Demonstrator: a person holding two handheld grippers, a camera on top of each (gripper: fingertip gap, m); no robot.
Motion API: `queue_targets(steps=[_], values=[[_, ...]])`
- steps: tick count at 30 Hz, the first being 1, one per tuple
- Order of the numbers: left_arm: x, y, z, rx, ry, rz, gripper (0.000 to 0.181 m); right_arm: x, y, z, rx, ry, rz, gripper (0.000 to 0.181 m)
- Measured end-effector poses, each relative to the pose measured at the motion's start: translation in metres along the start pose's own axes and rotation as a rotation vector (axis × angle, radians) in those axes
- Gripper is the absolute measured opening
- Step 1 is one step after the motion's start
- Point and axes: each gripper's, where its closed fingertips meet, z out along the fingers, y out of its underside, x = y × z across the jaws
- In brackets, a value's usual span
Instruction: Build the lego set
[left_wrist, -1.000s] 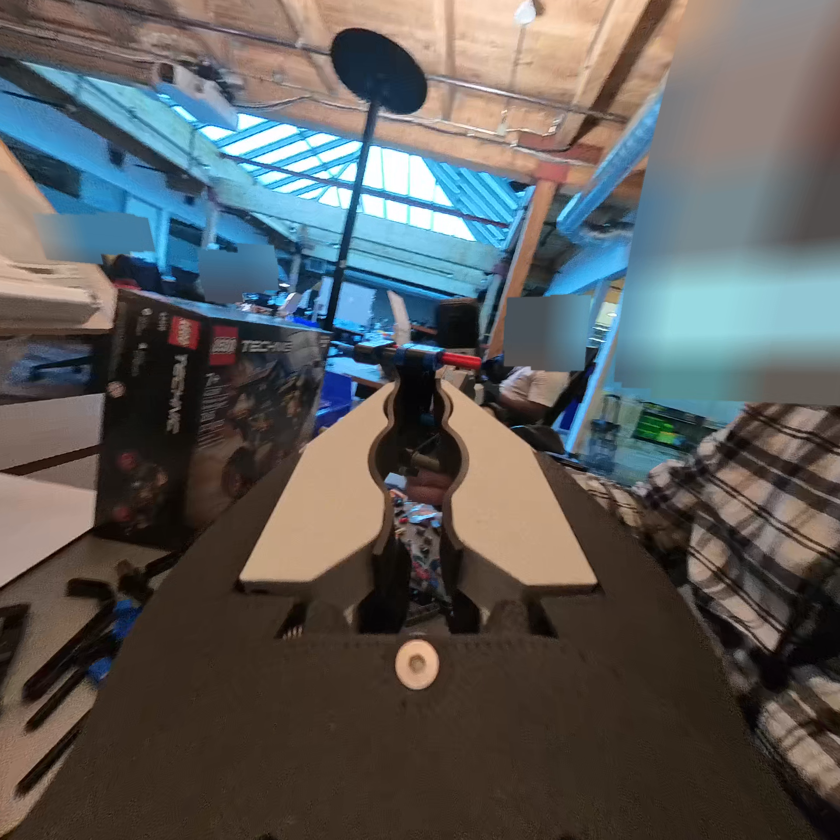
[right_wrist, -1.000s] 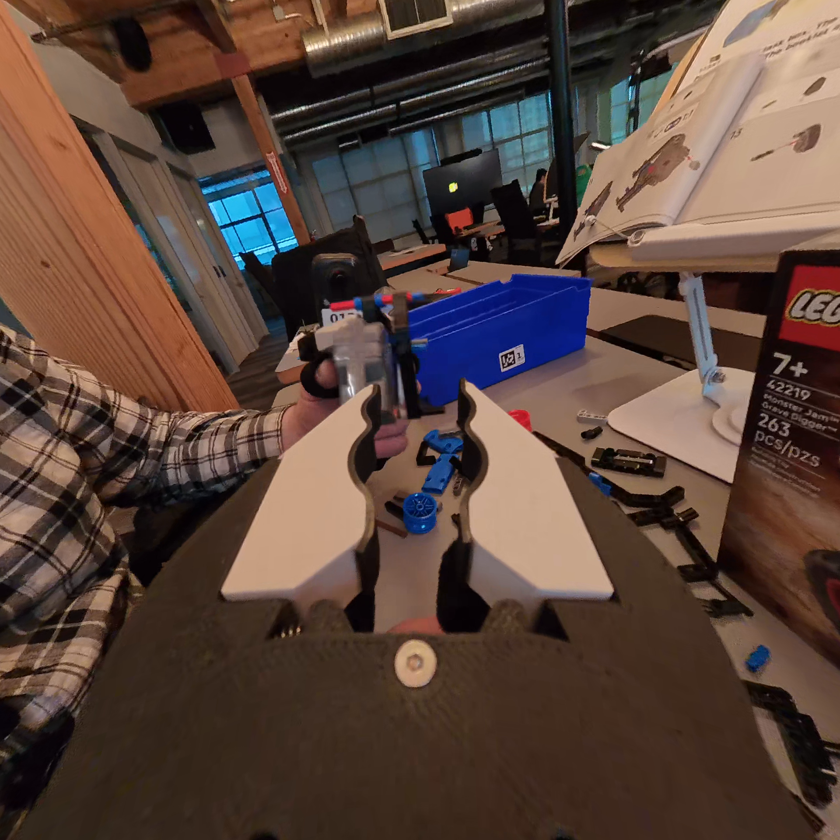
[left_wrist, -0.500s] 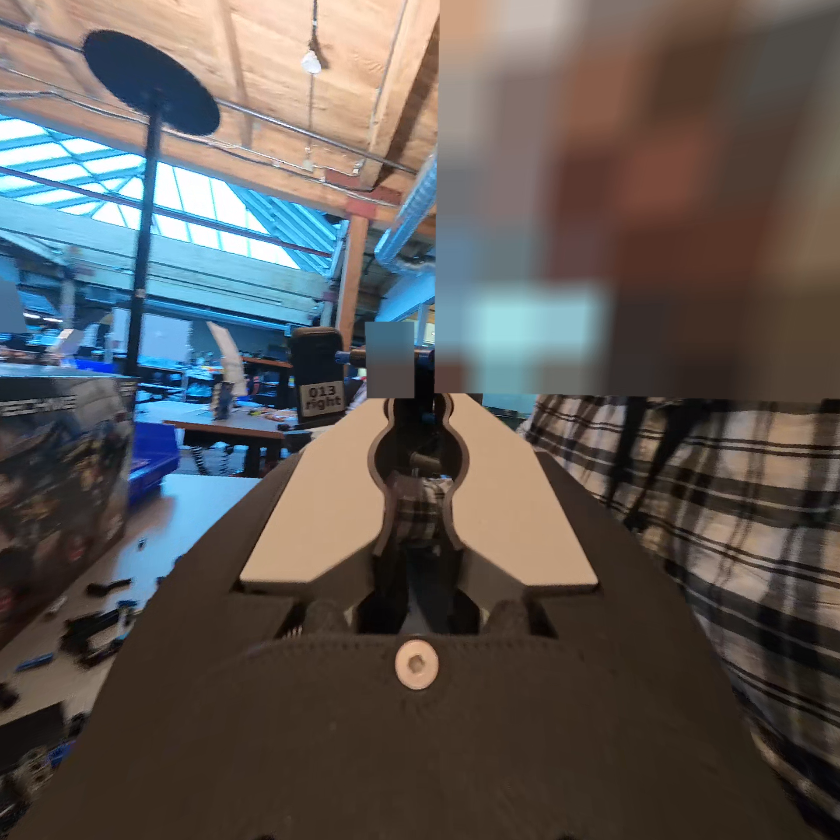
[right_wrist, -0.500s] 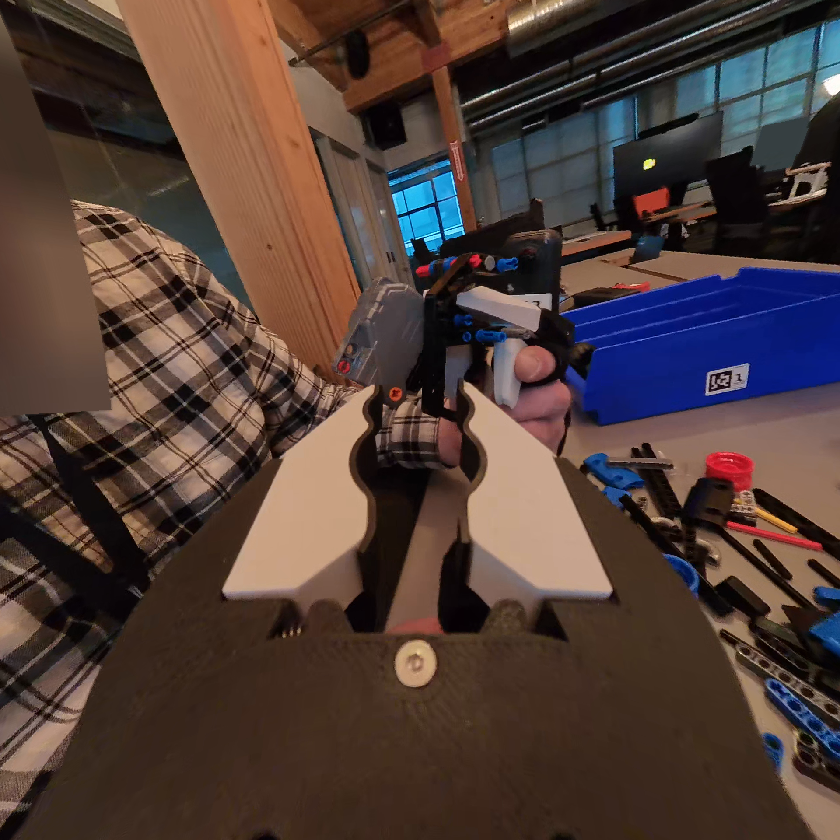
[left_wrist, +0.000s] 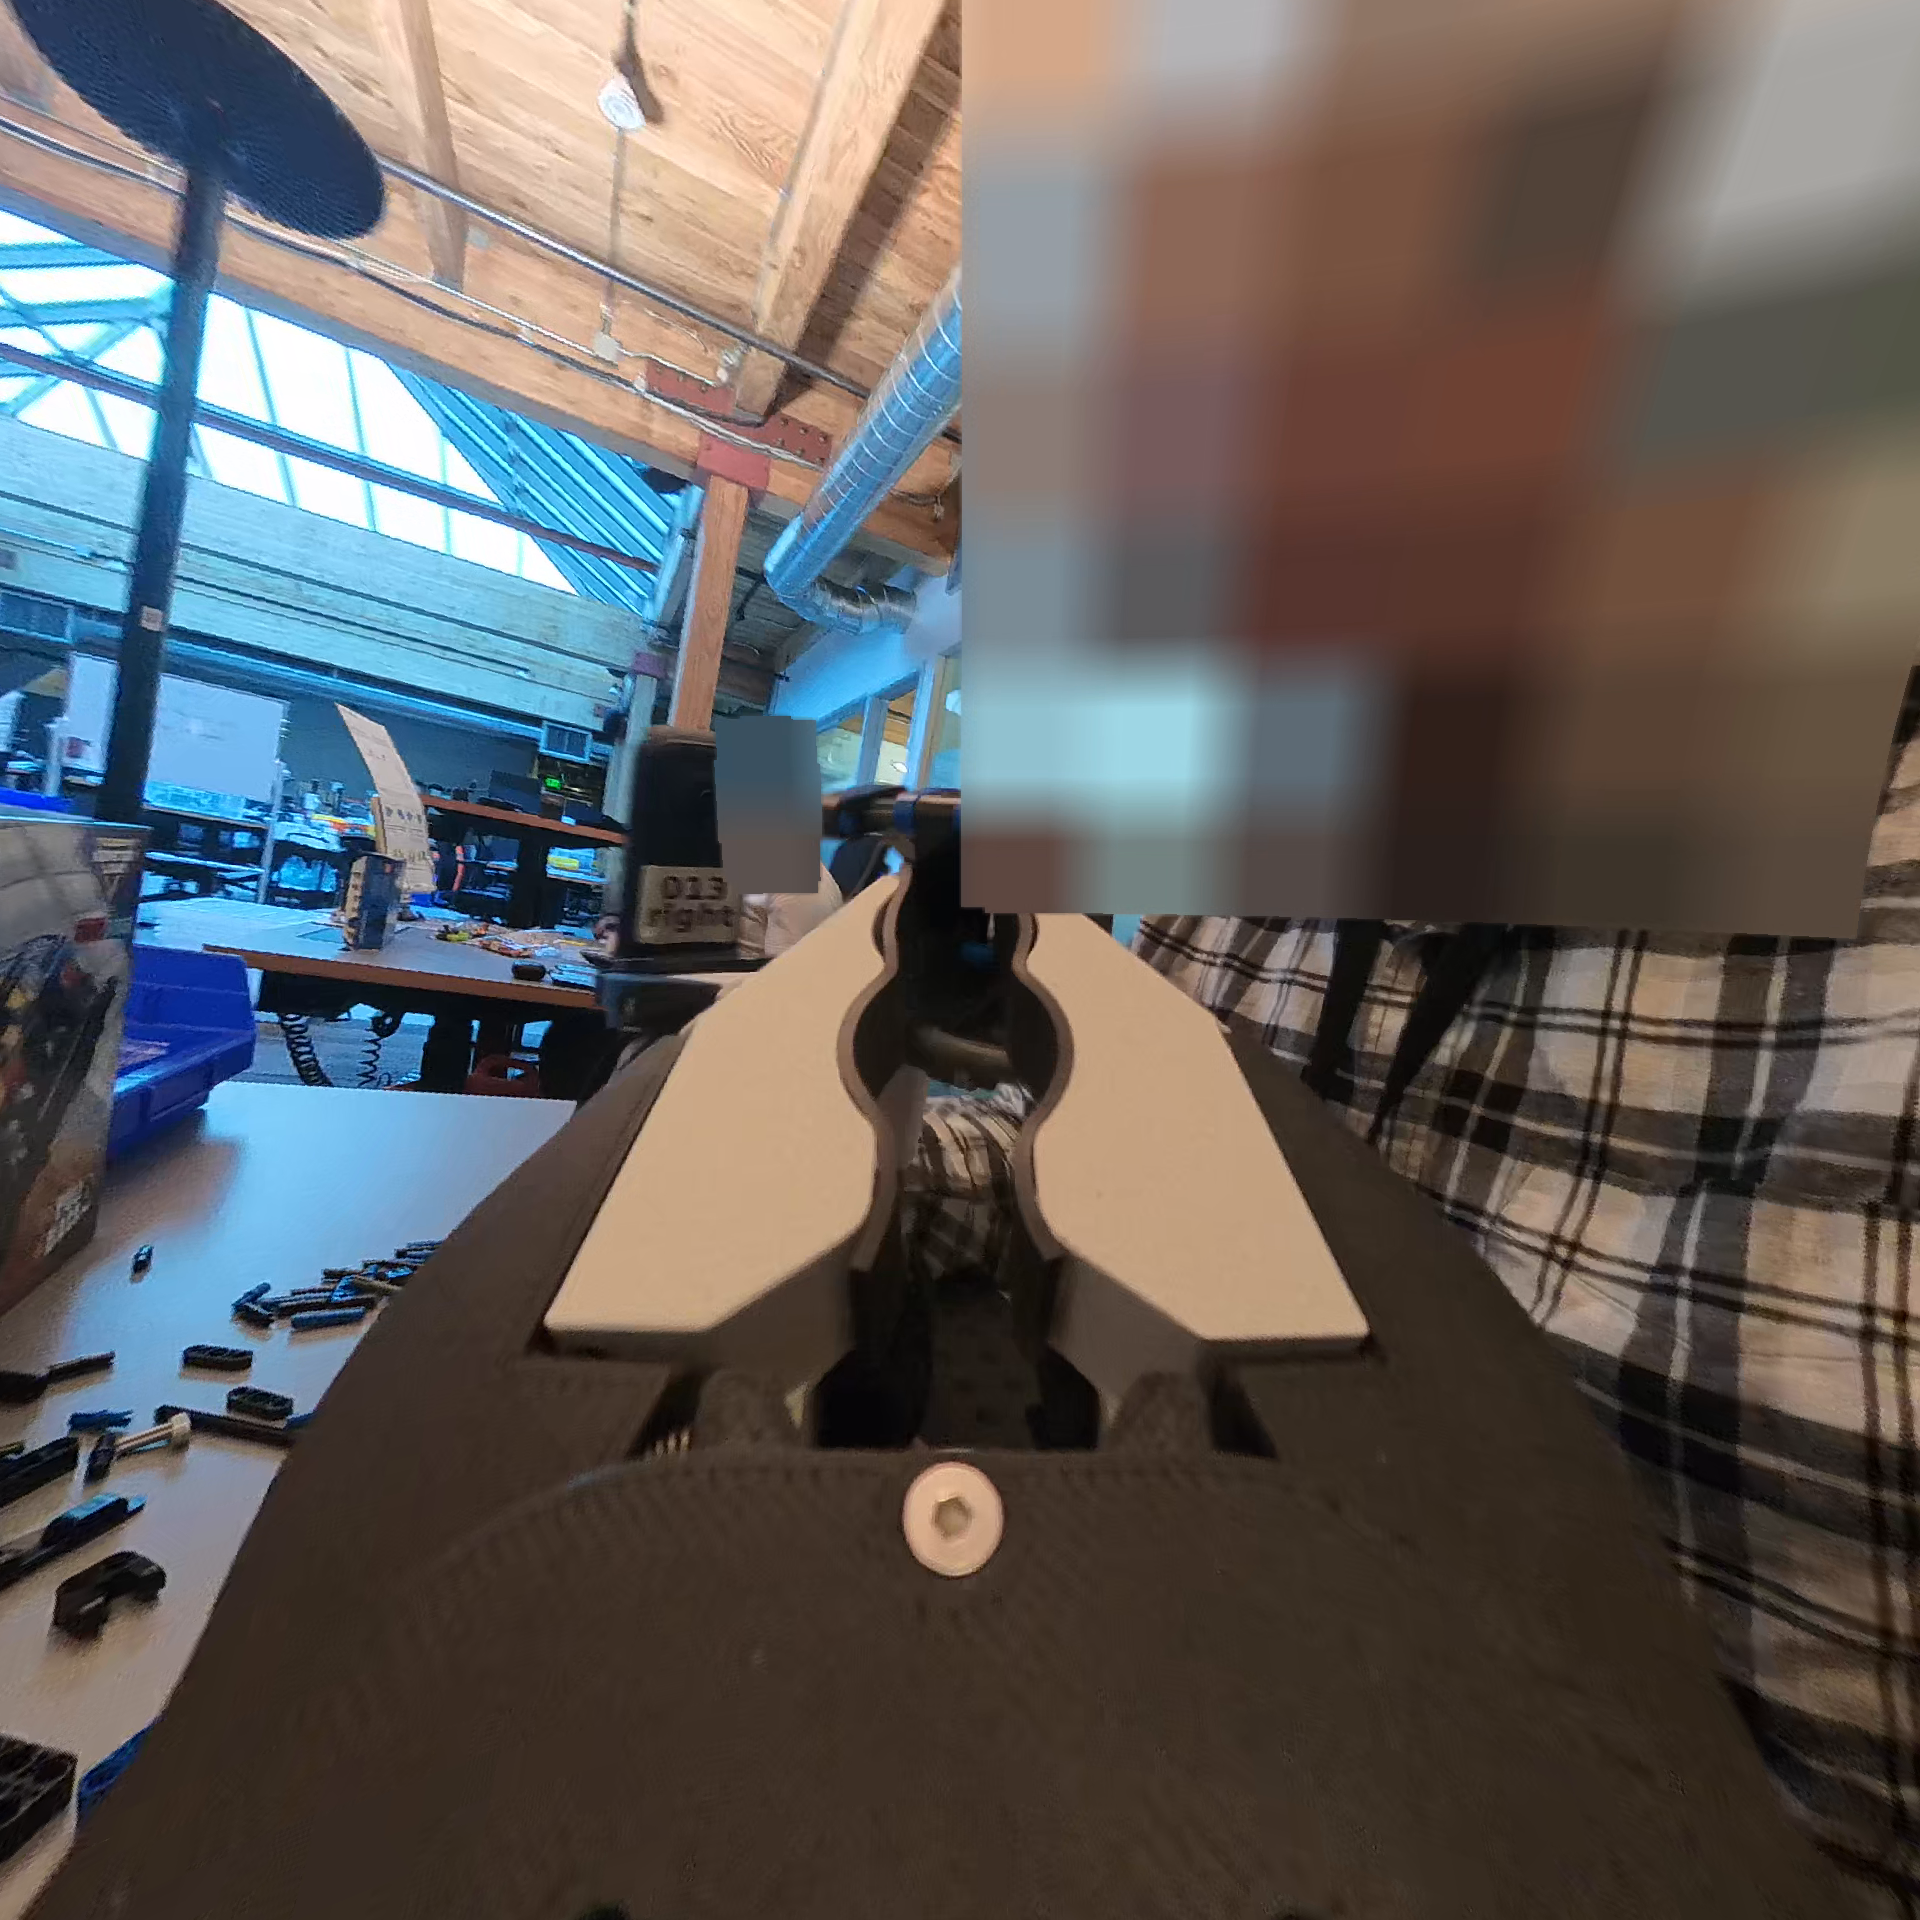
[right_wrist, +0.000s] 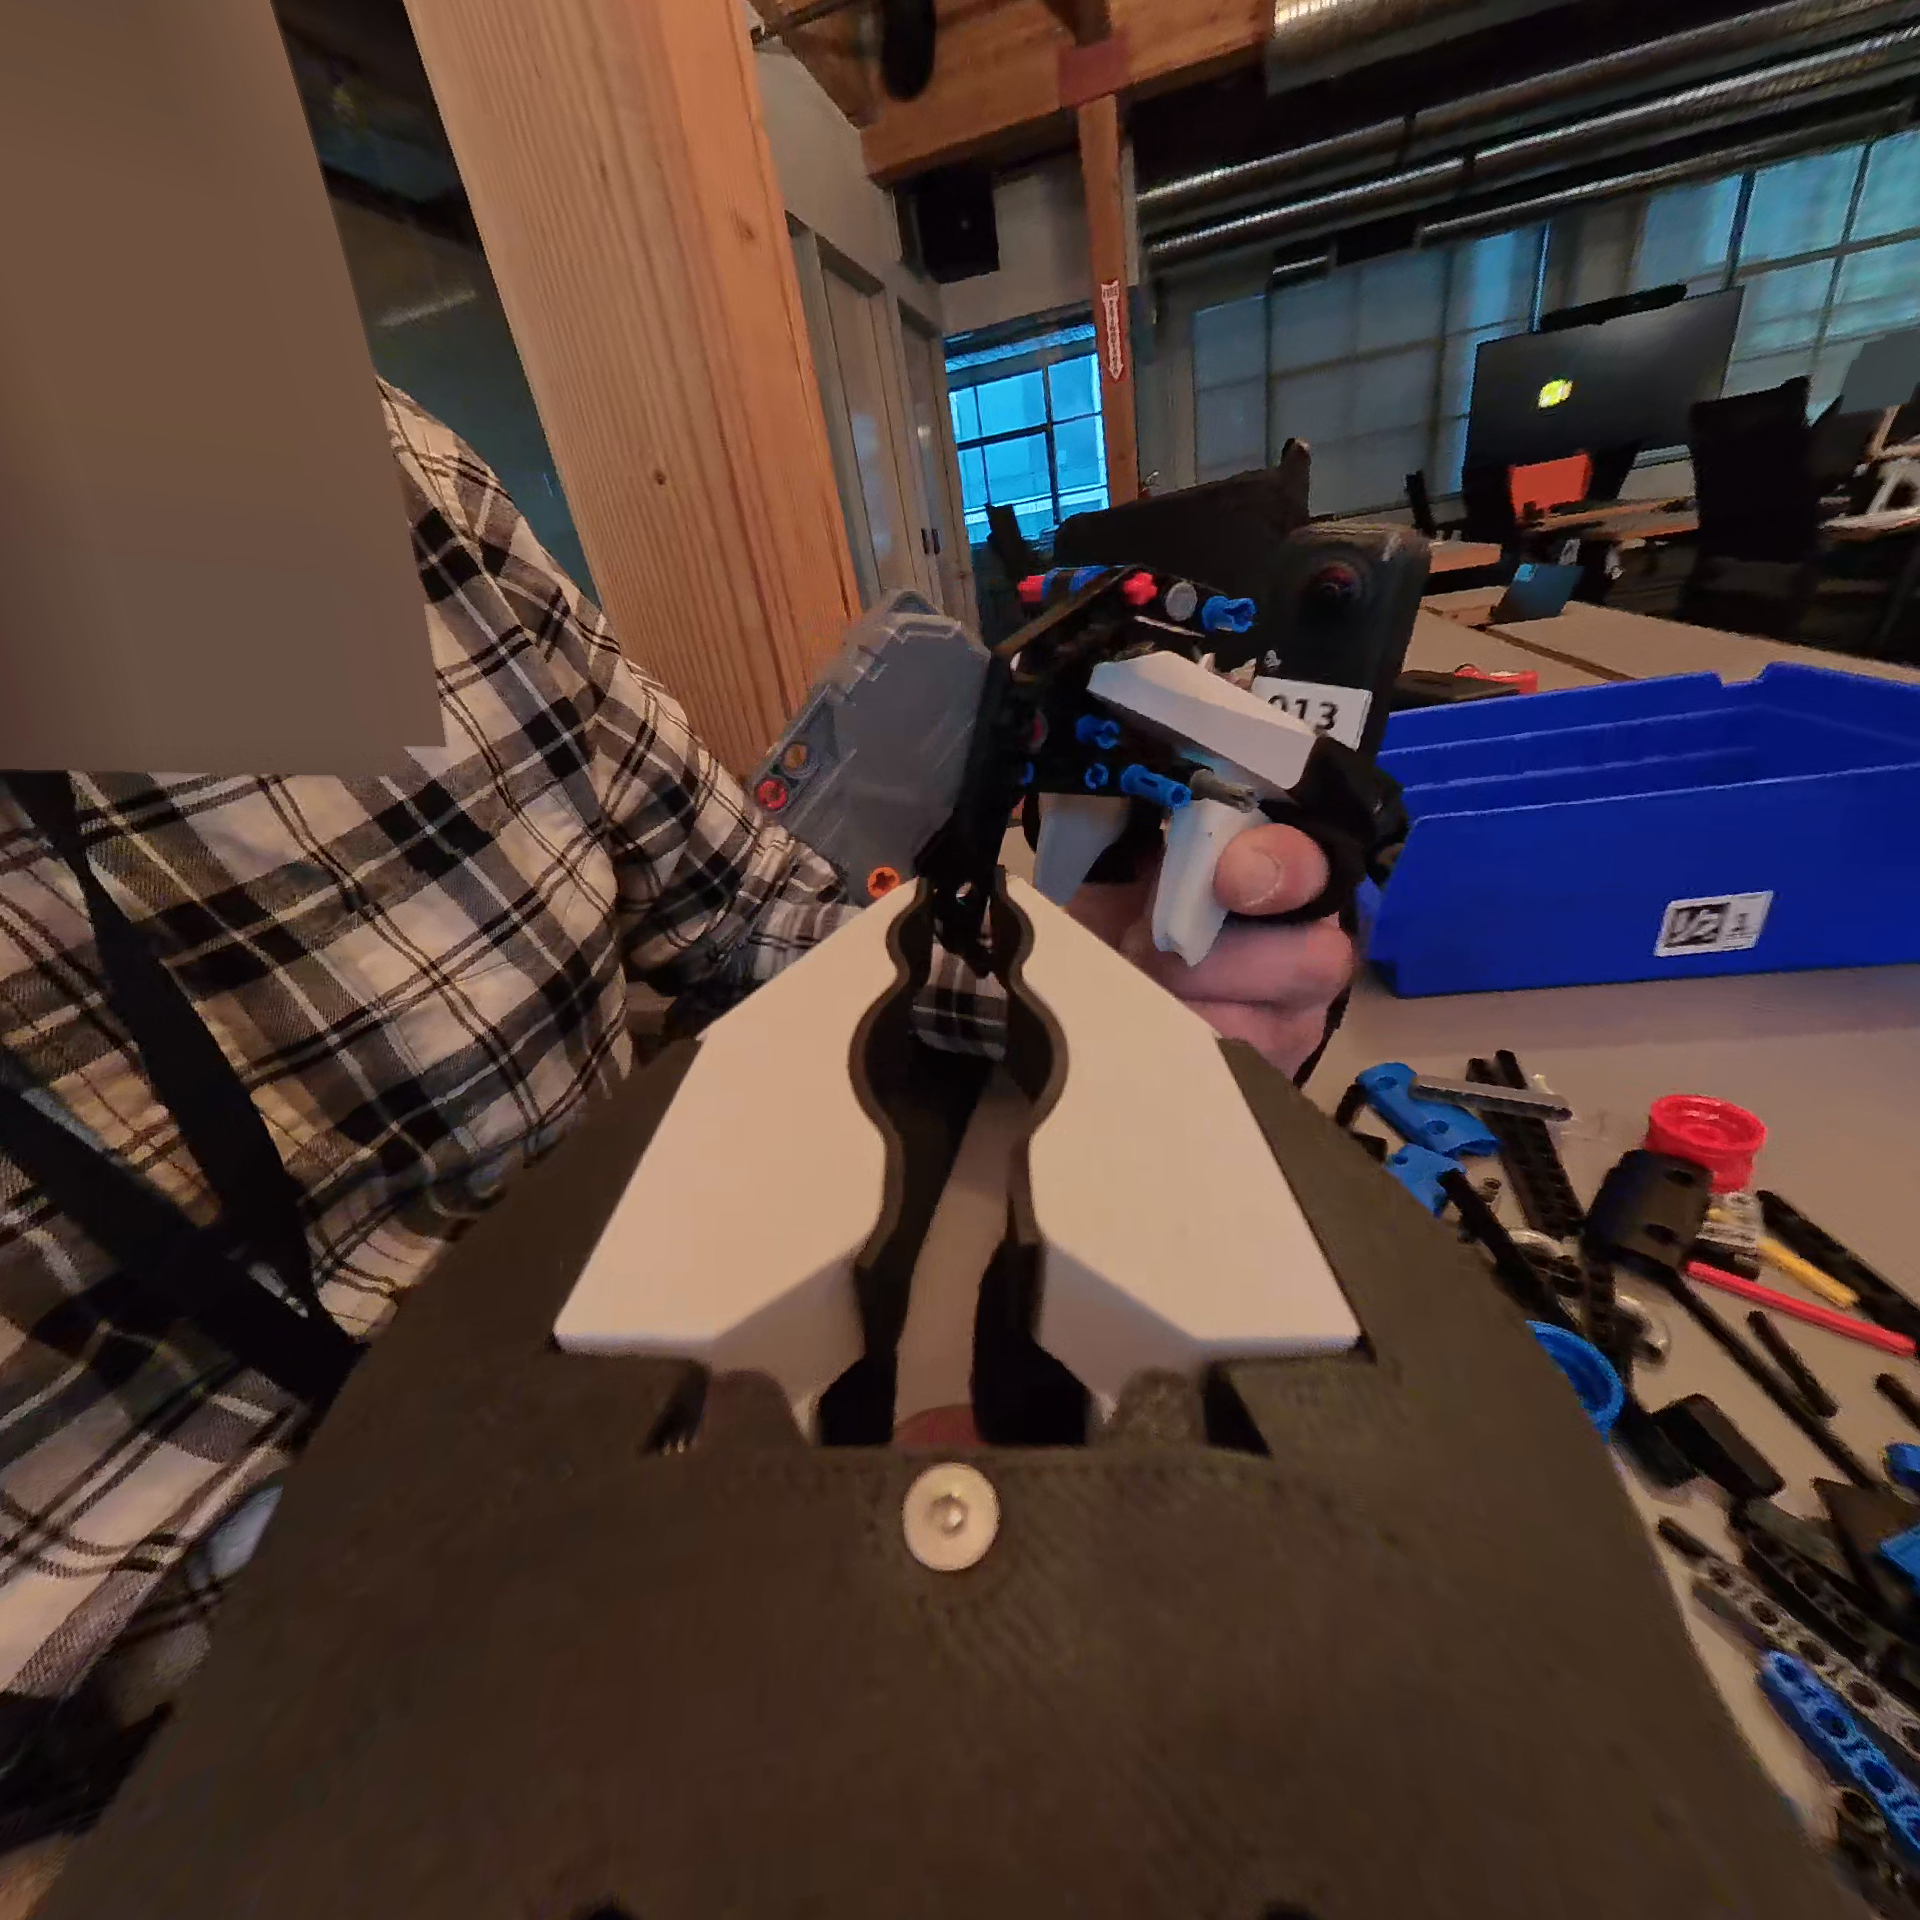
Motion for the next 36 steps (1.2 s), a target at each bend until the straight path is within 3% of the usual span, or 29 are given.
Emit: queue_targets(steps=[5,19,22,36], values=[[-0.018,-0.003,-0.007,0.011,-0.102,-0.016,0.023,0.013,-0.007,-0.008,-0.003,0.118,-0.108,0.006],[-0.03,-0.01,-0.011,0.071,-0.155,-0.069,0.036,0.019,-0.017,-0.017,0.051,0.156,-0.125,0.005],[-0.035,-0.002,-0.011,0.034,-0.173,-0.112,0.062,0.019,-0.022,-0.019,0.073,0.161,-0.136,0.005],[-0.034,0.007,-0.004,0.013,-0.135,-0.167,0.065,0.027,-0.034,-0.032,0.13,0.218,-0.14,0.005]])
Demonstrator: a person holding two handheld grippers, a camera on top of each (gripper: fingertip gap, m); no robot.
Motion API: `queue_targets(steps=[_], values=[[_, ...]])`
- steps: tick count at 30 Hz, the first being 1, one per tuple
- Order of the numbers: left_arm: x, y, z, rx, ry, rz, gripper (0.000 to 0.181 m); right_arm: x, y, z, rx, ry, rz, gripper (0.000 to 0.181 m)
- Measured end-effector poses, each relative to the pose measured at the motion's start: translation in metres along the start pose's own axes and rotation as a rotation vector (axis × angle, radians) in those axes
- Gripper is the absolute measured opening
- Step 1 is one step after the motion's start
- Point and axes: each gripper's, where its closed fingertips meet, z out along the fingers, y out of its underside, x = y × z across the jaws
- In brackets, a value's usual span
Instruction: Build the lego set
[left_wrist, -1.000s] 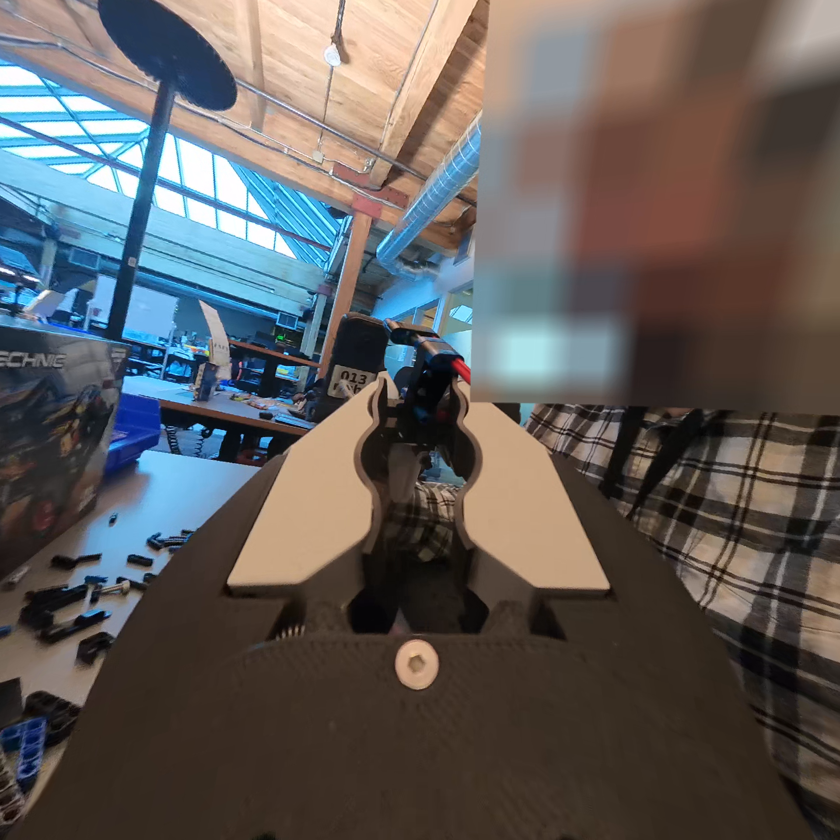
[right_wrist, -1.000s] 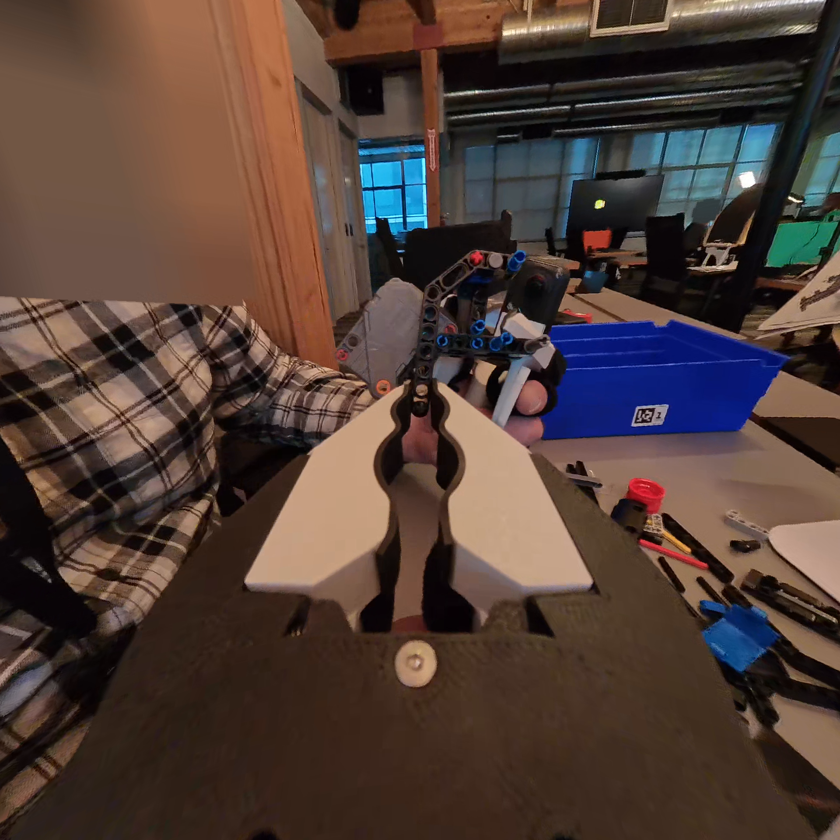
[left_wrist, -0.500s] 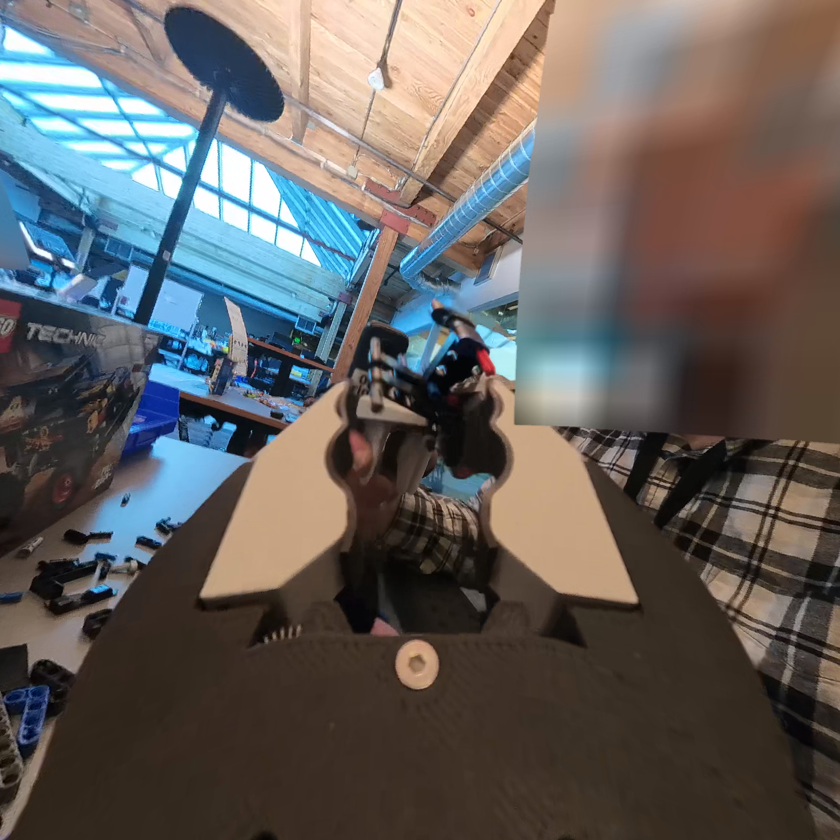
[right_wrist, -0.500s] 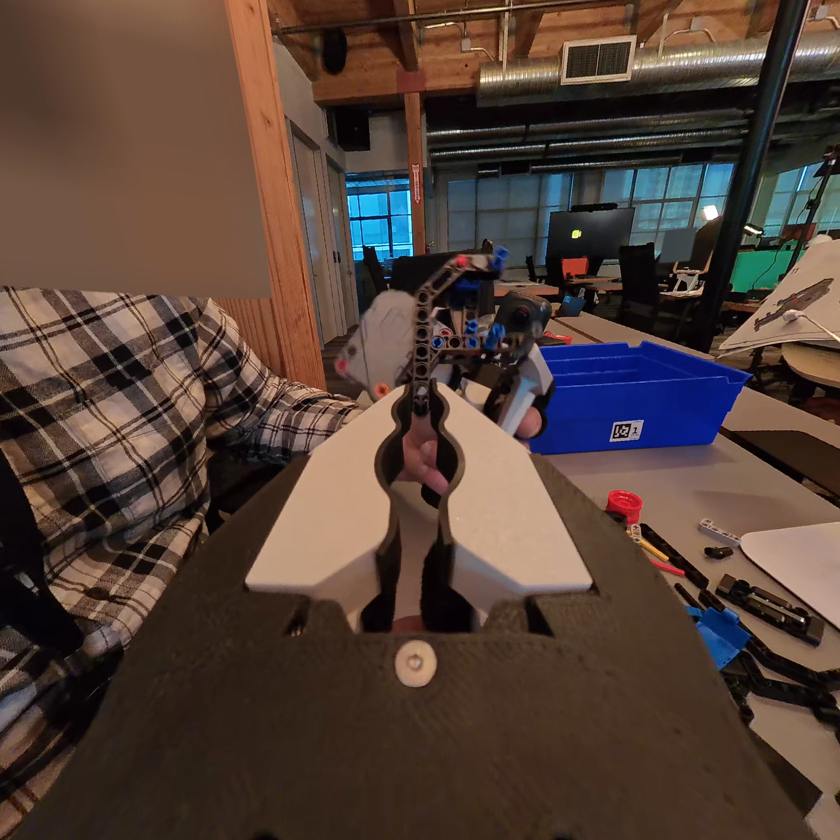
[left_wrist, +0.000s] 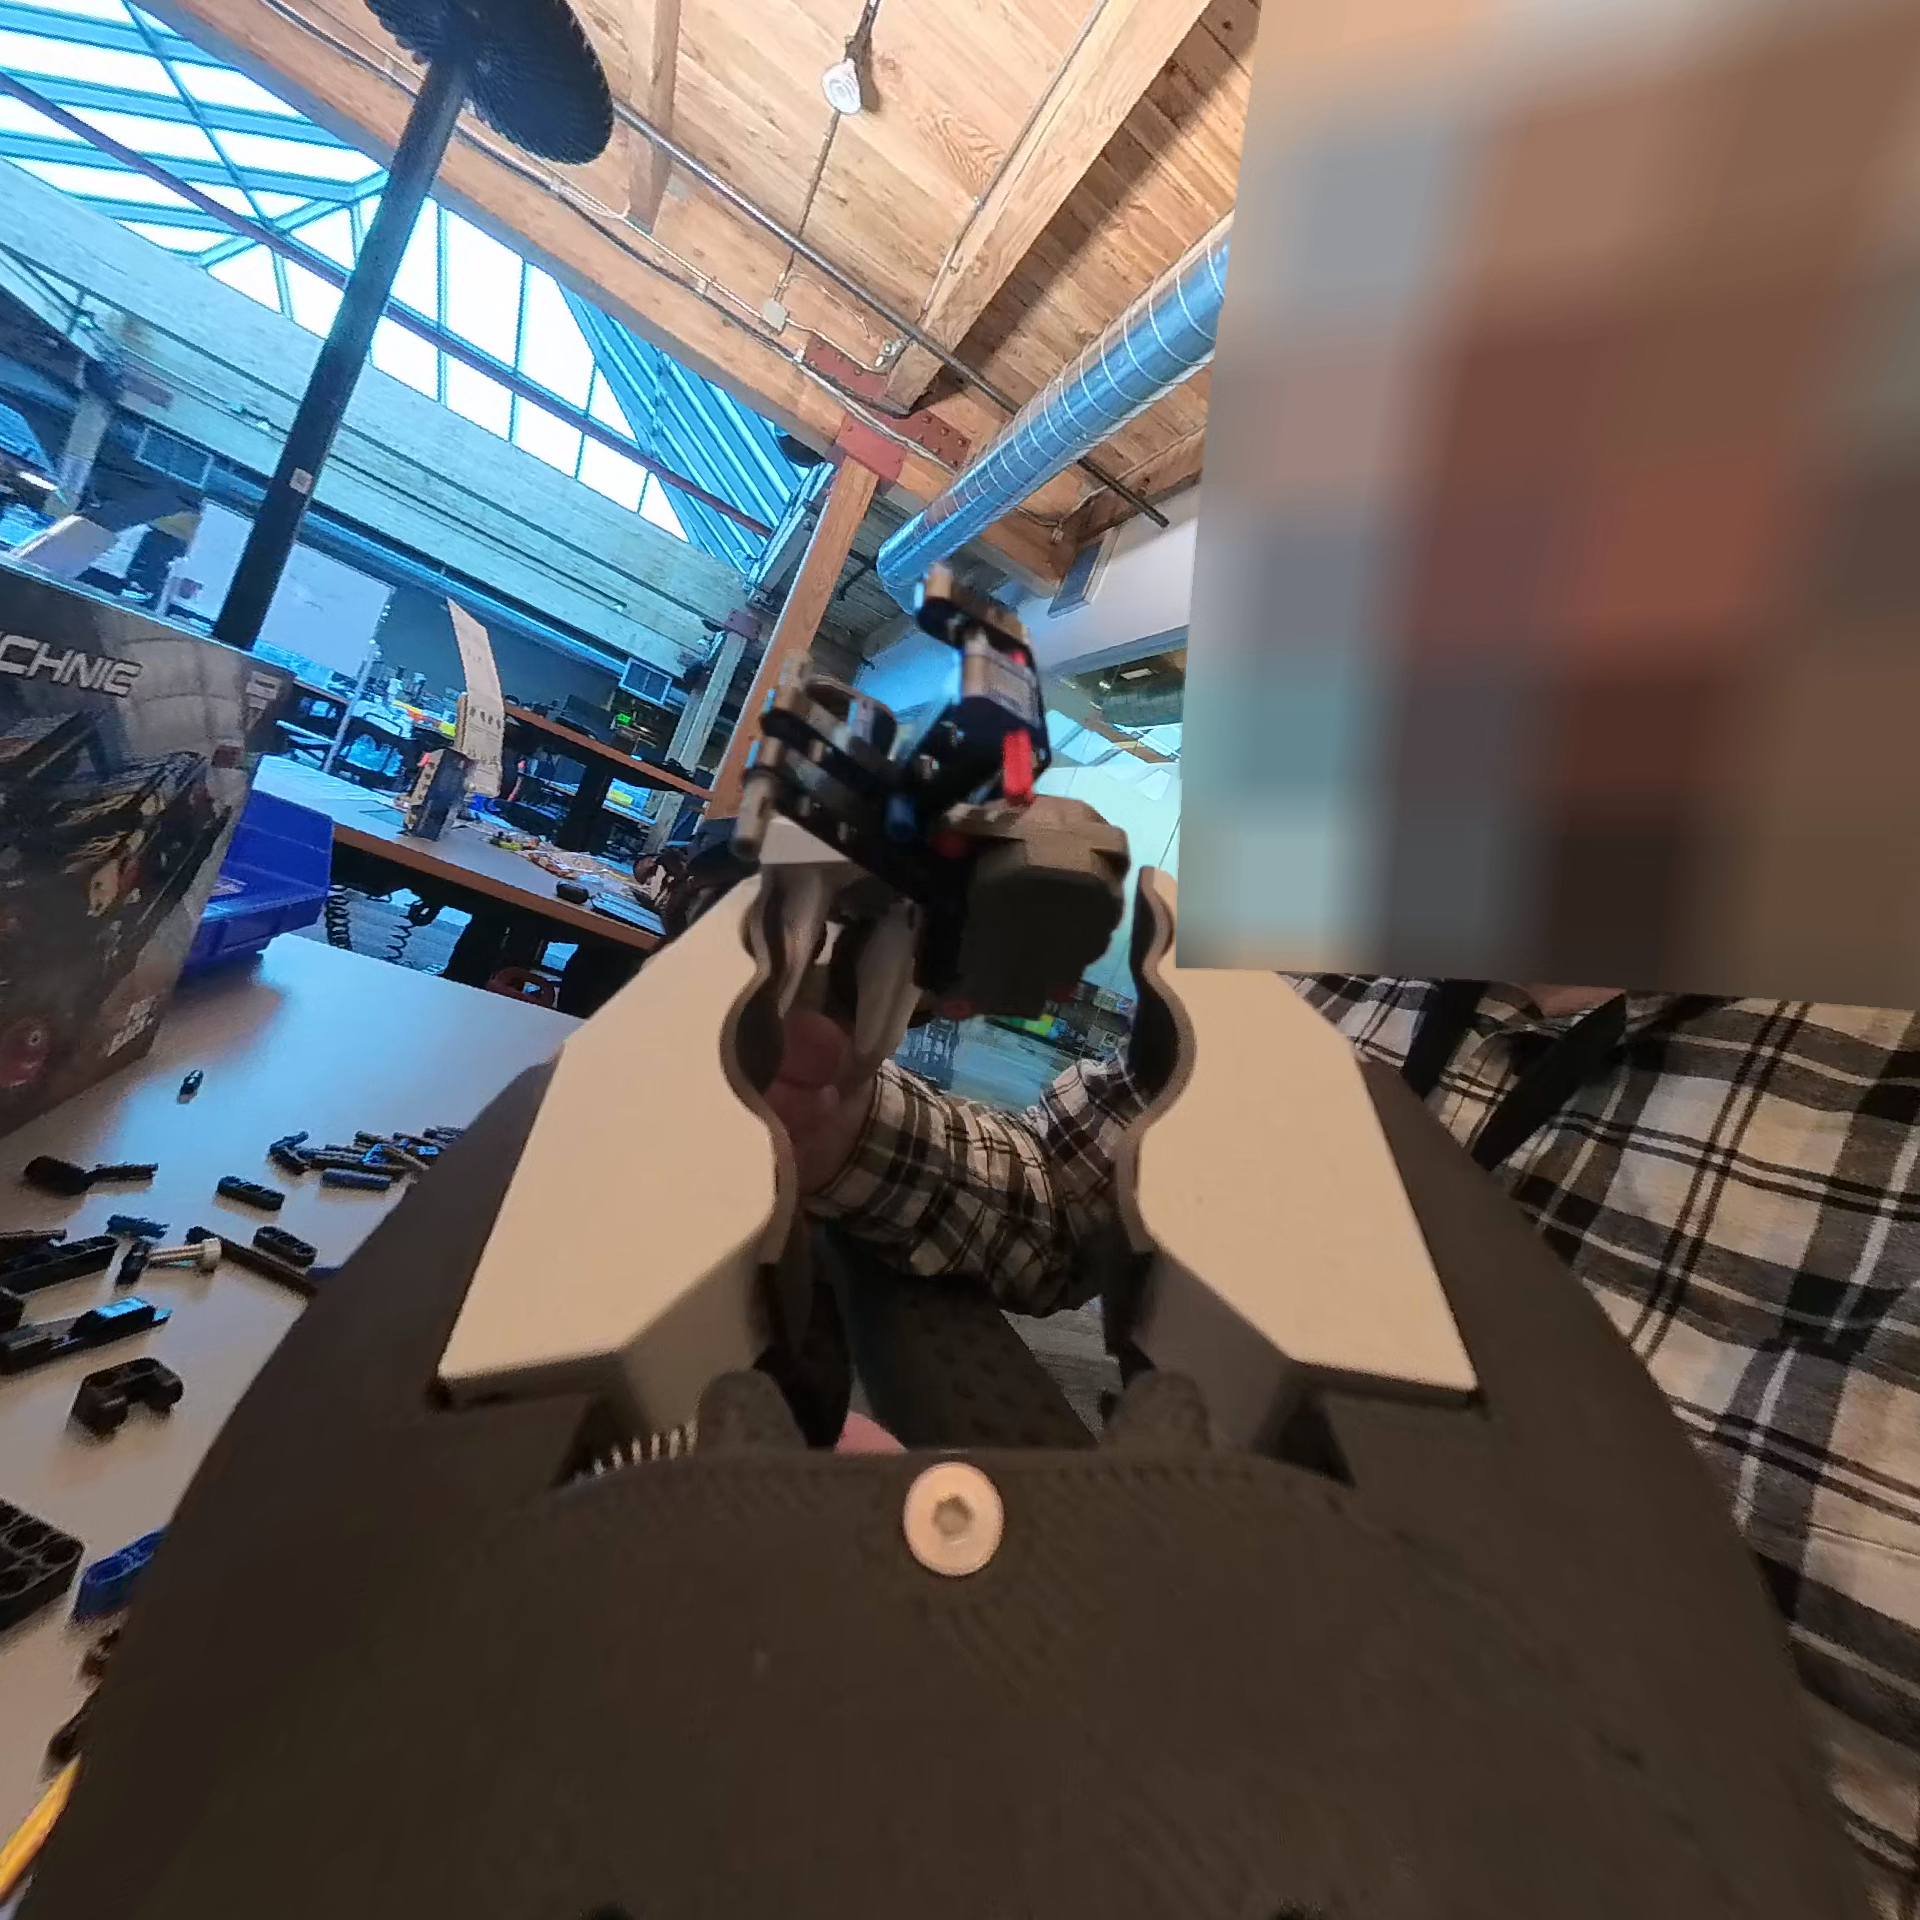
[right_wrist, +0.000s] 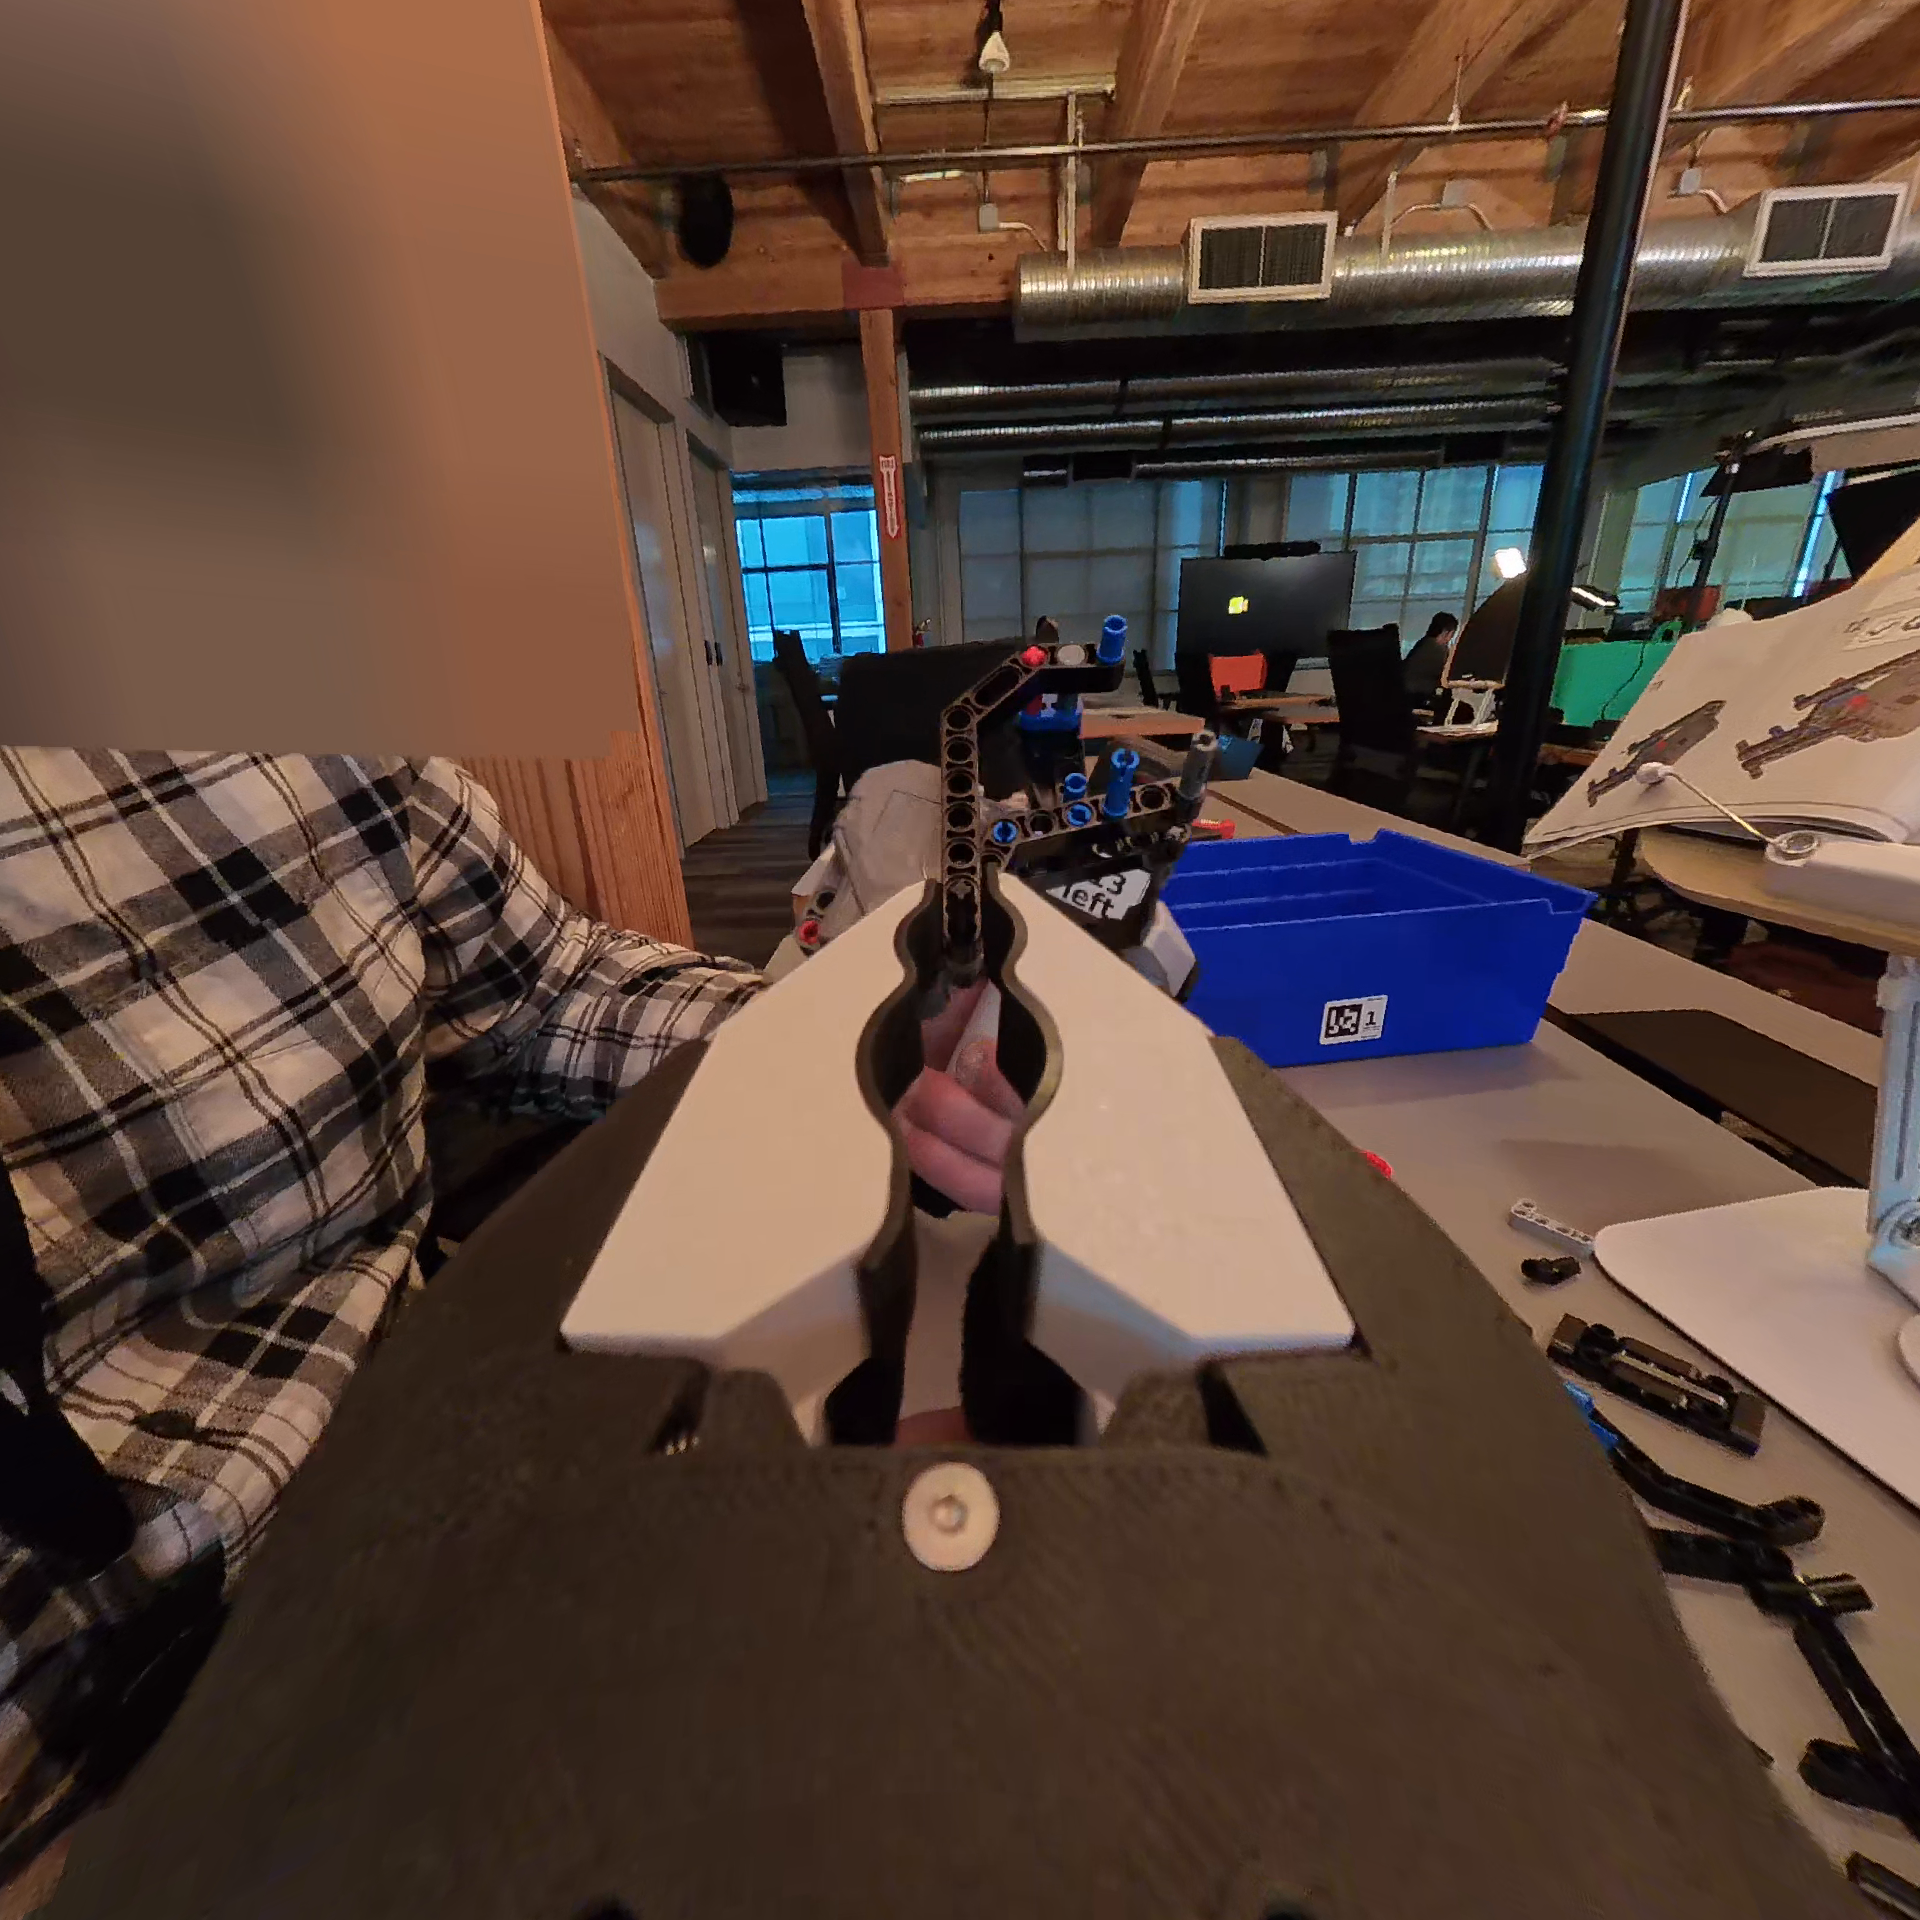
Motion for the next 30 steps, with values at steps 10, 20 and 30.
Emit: queue_targets(steps=[10,20,30], values=[[-0.005,0.009,0.007,-0.028,-0.034,0.045,0.052,0.01,0.007,0.001,-0.02,0.04,0.018,0.005],[-0.008,0.006,0.007,-0.003,-0.057,0.075,0.051,0.013,0.01,0.001,-0.027,0.039,0.086,0.005],[-0.006,0.006,0.006,-0.004,-0.052,0.092,0.046,0.013,0.009,-0.001,-0.025,0.02,0.13,0.005]])
